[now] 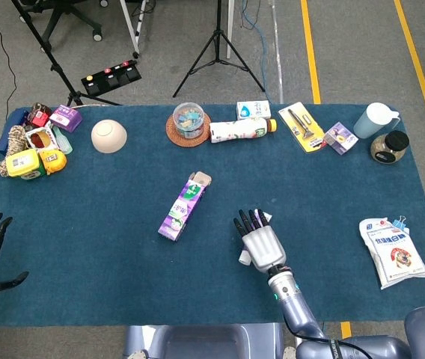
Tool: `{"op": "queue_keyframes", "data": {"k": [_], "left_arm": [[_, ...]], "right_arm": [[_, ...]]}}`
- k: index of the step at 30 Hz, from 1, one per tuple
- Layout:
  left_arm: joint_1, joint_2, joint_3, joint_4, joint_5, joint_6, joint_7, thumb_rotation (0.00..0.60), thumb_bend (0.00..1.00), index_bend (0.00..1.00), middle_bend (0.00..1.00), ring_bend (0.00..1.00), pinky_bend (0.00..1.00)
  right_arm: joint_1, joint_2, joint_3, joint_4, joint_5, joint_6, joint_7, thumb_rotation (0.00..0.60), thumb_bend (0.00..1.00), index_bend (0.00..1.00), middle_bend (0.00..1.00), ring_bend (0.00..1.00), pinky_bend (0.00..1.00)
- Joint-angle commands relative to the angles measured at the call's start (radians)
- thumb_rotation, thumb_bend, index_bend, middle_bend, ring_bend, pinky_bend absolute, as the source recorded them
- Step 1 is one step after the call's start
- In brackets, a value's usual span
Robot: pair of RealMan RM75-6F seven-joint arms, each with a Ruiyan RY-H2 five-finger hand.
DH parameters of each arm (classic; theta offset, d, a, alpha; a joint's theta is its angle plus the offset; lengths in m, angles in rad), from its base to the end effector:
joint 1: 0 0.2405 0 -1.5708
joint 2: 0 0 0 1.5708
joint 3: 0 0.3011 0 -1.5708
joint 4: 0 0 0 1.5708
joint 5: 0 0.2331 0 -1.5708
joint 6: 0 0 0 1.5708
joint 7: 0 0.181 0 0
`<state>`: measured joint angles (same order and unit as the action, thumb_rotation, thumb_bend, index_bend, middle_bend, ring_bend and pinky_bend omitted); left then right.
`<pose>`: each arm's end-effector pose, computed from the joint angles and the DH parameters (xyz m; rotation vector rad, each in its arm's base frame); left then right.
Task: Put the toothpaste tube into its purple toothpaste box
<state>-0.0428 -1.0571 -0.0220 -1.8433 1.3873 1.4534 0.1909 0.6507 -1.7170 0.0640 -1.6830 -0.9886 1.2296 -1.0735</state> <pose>-0.3448 0.1972 0.1528 -1.3364 -1.0139 -0.7594 -0.1527 -0.3193 -0.1016 1.9479 -0.6050 0.6020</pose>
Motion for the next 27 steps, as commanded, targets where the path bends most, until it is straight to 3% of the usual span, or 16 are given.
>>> {"op": "queue_keyframes", "data": {"k": [1, 9, 17, 22, 27], "left_arm": [[0.000, 0.001, 0.000, 0.000, 0.000, -0.001, -0.001, 0.600, 0.07, 0.00, 0.00, 0.00, 0.15], [-0.001, 0.004, 0.001, 0.000, 0.001, -0.003, -0.010, 0.600, 0.07, 0.00, 0.00, 0.00, 0.15], [-0.004, 0.008, 0.001, 0.001, 0.001, -0.008, -0.017, 0.600, 0.07, 0.00, 0.00, 0.00, 0.15], [-0.007, 0.009, 0.006, -0.001, 0.002, -0.017, -0.016, 0.600, 0.07, 0.00, 0.00, 0.00, 0.15], [-0.006, 0.007, 0.008, -0.002, 0.005, -0.016, -0.009, 0.600, 0.07, 0.00, 0.00, 0.00, 0.15]], "right_arm": [[0.010, -0.032, 0.001, 0.020, -0.019, 0.001, 0.002, 0.600, 0.00, 0.01, 0.00, 0.00, 0.07], [0.046, -0.141, 0.041, 0.131, -0.091, 0.004, 0.044, 0.600, 0.00, 0.01, 0.00, 0.00, 0.07], [0.088, -0.232, 0.125, 0.284, -0.100, -0.015, 0.108, 0.600, 0.00, 0.01, 0.00, 0.00, 0.07], [0.097, -0.208, 0.177, 0.296, -0.074, -0.050, 0.173, 0.600, 0.00, 0.01, 0.00, 0.00, 0.07], [0.073, -0.126, 0.176, 0.218, -0.057, -0.081, 0.233, 0.600, 0.00, 0.02, 0.06, 0.03, 0.11]]}}
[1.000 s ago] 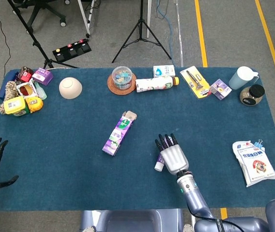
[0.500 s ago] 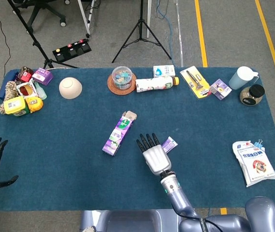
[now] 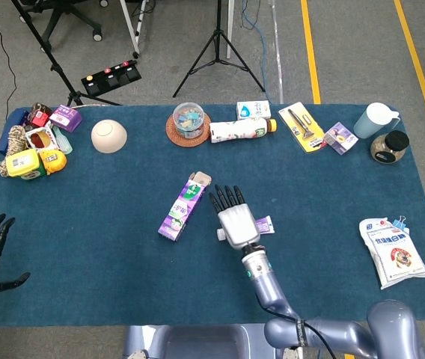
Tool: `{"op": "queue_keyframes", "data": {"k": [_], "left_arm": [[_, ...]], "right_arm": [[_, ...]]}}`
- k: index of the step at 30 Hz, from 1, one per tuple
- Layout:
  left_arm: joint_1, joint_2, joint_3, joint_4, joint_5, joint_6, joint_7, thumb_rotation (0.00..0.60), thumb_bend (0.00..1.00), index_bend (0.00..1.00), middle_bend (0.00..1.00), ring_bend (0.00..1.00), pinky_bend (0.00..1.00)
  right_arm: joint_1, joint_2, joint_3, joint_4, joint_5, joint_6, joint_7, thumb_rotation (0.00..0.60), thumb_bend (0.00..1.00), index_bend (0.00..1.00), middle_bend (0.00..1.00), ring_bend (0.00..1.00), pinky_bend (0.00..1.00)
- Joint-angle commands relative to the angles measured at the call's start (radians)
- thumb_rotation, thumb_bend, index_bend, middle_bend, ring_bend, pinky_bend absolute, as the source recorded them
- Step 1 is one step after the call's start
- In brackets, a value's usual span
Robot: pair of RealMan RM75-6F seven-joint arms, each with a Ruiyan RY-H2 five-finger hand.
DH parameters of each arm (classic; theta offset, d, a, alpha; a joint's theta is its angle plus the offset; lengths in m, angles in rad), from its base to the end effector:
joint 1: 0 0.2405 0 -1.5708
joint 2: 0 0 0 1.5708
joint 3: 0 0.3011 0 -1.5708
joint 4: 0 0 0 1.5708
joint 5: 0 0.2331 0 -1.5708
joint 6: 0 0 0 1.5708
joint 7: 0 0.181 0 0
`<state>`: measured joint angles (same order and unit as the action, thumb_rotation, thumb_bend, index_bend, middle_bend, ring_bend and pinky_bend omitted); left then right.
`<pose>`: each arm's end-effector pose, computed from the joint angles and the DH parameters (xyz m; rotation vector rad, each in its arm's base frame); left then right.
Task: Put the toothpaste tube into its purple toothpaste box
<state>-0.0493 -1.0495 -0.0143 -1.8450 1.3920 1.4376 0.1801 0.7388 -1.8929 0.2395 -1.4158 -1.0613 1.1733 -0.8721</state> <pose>-0.3444 0.1974 0.1511 -1.3546 -1.0278 -0.7575 -0.1021 -0.3765 -0.1267 1.8100 -0.6693 0.8483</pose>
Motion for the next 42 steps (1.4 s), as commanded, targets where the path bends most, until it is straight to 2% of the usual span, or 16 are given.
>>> {"op": "queue_keyframes", "data": {"k": [1, 6, 10, 13, 18, 28, 38, 42], "left_arm": [[0.000, -0.001, 0.002, -0.001, 0.002, 0.000, 0.003, 0.600, 0.07, 0.00, 0.00, 0.00, 0.15], [0.002, -0.003, 0.006, -0.003, 0.006, 0.002, 0.009, 0.600, 0.07, 0.00, 0.00, 0.00, 0.15], [0.002, -0.006, 0.008, -0.004, 0.009, 0.003, 0.015, 0.600, 0.07, 0.00, 0.00, 0.00, 0.15], [0.003, -0.008, 0.009, -0.005, 0.009, 0.004, 0.019, 0.600, 0.07, 0.00, 0.00, 0.00, 0.15], [0.000, -0.013, 0.006, -0.005, 0.000, 0.000, 0.027, 0.600, 0.07, 0.00, 0.00, 0.00, 0.15], [-0.006, -0.015, 0.000, -0.005, -0.017, -0.008, 0.033, 0.600, 0.07, 0.00, 0.00, 0.00, 0.15], [-0.006, -0.016, 0.001, -0.005, -0.018, -0.009, 0.035, 0.600, 0.07, 0.00, 0.00, 0.00, 0.15], [-0.007, -0.018, 0.002, -0.005, -0.018, -0.010, 0.039, 0.600, 0.07, 0.00, 0.00, 0.00, 0.15]], "right_arm": [[-0.028, 0.090, -0.006, -0.084, 0.036, -0.045, 0.047, 0.600, 0.00, 0.03, 0.07, 0.05, 0.13], [-0.054, 0.245, -0.016, -0.212, 0.129, -0.141, 0.110, 0.600, 0.00, 0.06, 0.14, 0.12, 0.19], [-0.051, 0.298, -0.020, -0.208, 0.155, -0.199, 0.171, 0.600, 0.00, 0.14, 0.18, 0.15, 0.21], [-0.045, 0.314, -0.029, -0.185, 0.145, -0.249, 0.230, 0.600, 0.00, 0.18, 0.20, 0.17, 0.27], [-0.041, 0.301, -0.049, -0.102, 0.069, -0.306, 0.360, 0.600, 0.02, 0.21, 0.22, 0.20, 0.34], [-0.031, 0.244, -0.088, 0.051, -0.081, -0.280, 0.466, 0.600, 0.08, 0.32, 0.28, 0.24, 0.36], [-0.030, 0.226, -0.100, 0.111, -0.121, -0.277, 0.525, 0.600, 0.15, 0.38, 0.33, 0.26, 0.37], [-0.028, 0.220, -0.101, 0.131, -0.129, -0.278, 0.540, 0.600, 0.20, 0.41, 0.37, 0.30, 0.38]]}}
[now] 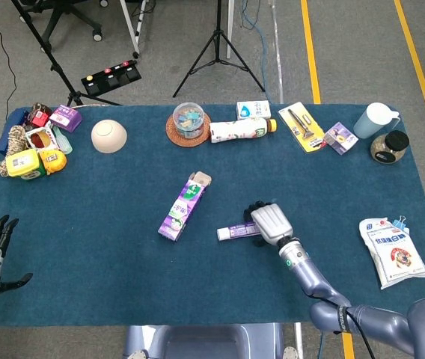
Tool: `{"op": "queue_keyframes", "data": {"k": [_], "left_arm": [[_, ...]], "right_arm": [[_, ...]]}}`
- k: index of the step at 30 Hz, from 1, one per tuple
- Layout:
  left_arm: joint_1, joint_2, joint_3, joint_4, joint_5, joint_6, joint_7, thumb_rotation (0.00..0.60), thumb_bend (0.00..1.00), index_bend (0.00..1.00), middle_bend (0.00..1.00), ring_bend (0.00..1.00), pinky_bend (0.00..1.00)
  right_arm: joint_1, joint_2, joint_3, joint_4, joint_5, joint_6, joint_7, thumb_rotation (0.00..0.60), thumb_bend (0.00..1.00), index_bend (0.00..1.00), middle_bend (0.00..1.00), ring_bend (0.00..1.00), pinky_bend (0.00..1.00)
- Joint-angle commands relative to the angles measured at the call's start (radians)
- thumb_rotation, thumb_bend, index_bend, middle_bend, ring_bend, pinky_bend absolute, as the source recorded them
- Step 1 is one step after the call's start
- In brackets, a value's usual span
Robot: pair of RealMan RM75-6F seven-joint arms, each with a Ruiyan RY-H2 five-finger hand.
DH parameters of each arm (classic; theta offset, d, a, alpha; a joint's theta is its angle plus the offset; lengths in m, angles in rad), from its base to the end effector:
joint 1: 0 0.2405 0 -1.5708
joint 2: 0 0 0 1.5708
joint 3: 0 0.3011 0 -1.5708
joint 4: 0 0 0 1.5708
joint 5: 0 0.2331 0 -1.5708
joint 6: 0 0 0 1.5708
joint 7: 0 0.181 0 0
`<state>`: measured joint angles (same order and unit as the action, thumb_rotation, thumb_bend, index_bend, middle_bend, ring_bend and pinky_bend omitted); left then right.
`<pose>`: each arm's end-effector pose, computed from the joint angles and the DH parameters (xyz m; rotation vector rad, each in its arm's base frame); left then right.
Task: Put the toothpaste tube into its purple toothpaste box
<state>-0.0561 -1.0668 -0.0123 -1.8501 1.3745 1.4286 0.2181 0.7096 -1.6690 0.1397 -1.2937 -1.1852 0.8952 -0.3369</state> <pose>-0.3437 0.1985 0.1434 -1.3633 -1.0300 -0.7341 -0.2020 -0.4028 -0.0991 1.9468 -0.9163 0.8143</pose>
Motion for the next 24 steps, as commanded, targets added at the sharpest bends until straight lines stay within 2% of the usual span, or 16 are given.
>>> {"op": "queue_keyframes", "data": {"k": [1, 14, 24], "left_arm": [[-0.001, -0.001, 0.000, 0.000, -0.001, -0.002, 0.002, 0.600, 0.07, 0.00, 0.00, 0.00, 0.15], [-0.007, -0.006, -0.003, -0.003, -0.020, -0.012, 0.017, 0.600, 0.07, 0.00, 0.00, 0.00, 0.15], [-0.039, -0.003, -0.017, 0.002, 0.006, -0.042, -0.024, 0.600, 0.07, 0.00, 0.00, 0.00, 0.16]], "right_arm": [[0.001, -0.007, -0.001, 0.014, -0.008, 0.002, 0.008, 0.600, 0.21, 0.42, 0.39, 0.31, 0.39], [-0.004, -0.046, -0.005, 0.098, -0.070, 0.037, 0.093, 0.600, 0.42, 0.51, 0.55, 0.50, 0.62], [-0.046, 0.055, -0.016, 0.020, -0.146, 0.132, 0.123, 0.600, 0.49, 0.52, 0.58, 0.53, 0.66]]}}
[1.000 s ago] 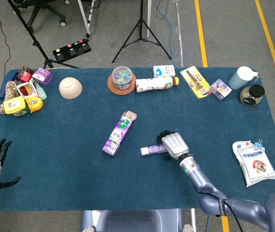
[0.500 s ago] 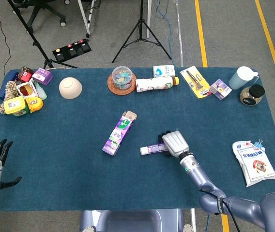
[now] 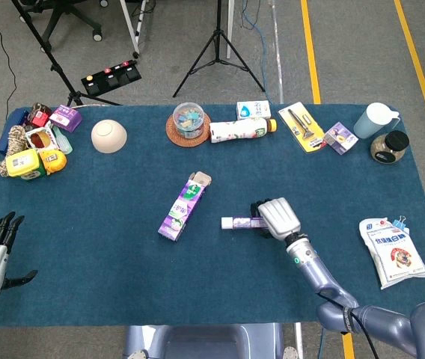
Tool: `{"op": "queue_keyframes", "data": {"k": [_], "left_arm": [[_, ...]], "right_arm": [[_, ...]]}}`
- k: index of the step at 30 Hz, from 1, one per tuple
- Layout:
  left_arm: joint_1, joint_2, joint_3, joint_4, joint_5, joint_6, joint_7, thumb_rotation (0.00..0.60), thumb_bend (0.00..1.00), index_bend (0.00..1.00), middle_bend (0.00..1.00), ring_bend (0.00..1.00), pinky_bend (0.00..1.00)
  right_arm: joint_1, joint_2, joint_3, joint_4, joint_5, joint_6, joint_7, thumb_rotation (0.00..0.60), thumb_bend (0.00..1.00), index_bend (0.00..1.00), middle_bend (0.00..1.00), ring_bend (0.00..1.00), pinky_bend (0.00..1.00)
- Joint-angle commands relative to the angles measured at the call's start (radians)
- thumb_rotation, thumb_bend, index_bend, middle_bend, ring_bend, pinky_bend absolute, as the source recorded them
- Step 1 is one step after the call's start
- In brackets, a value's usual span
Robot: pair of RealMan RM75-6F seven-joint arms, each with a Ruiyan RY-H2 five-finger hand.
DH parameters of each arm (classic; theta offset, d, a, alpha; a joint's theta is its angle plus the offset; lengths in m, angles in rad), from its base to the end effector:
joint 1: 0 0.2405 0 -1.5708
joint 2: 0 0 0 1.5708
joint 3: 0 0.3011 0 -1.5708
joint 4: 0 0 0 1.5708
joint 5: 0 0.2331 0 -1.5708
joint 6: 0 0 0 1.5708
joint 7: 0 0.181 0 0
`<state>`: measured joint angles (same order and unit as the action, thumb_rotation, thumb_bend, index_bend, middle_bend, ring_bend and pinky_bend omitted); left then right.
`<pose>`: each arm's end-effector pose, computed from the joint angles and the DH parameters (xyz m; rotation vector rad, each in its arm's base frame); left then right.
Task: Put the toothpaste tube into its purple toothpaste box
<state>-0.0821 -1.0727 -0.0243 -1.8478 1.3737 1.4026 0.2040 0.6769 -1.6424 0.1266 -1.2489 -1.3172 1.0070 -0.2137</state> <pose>-0.3382 0.2098 0.1388 -1.3835 -1.0383 -0.7627 -0.2121 -0.4077 -0.0700 1.8815 -0.8369 0.9290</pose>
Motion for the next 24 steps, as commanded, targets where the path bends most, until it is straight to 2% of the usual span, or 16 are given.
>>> {"op": "queue_keyframes", "data": {"k": [1, 8, 15, 24], "left_arm": [[-0.022, 0.002, -0.009, -0.001, 0.006, -0.026, -0.013, 0.600, 0.07, 0.00, 0.00, 0.00, 0.16], [-0.140, -0.036, -0.077, -0.011, -0.089, -0.163, 0.035, 0.600, 0.08, 0.00, 0.00, 0.00, 0.16], [-0.269, -0.160, -0.130, -0.007, -0.172, -0.279, 0.123, 0.600, 0.08, 0.00, 0.00, 0.00, 0.16], [-0.381, -0.323, -0.172, 0.015, -0.245, -0.314, 0.221, 0.600, 0.08, 0.00, 0.00, 0.00, 0.16]], "right_arm": [[-0.018, 0.041, -0.004, -0.033, -0.017, 0.027, -0.003, 0.600, 0.49, 0.52, 0.58, 0.53, 0.66], [-0.054, 0.134, -0.007, -0.090, -0.035, 0.071, 0.008, 0.600, 0.50, 0.53, 0.59, 0.54, 0.66], [-0.090, 0.199, -0.024, -0.124, -0.073, 0.118, 0.036, 0.600, 0.50, 0.54, 0.60, 0.54, 0.67], [-0.115, 0.241, -0.033, -0.126, -0.095, 0.140, 0.073, 0.600, 0.51, 0.54, 0.60, 0.54, 0.67]]}}
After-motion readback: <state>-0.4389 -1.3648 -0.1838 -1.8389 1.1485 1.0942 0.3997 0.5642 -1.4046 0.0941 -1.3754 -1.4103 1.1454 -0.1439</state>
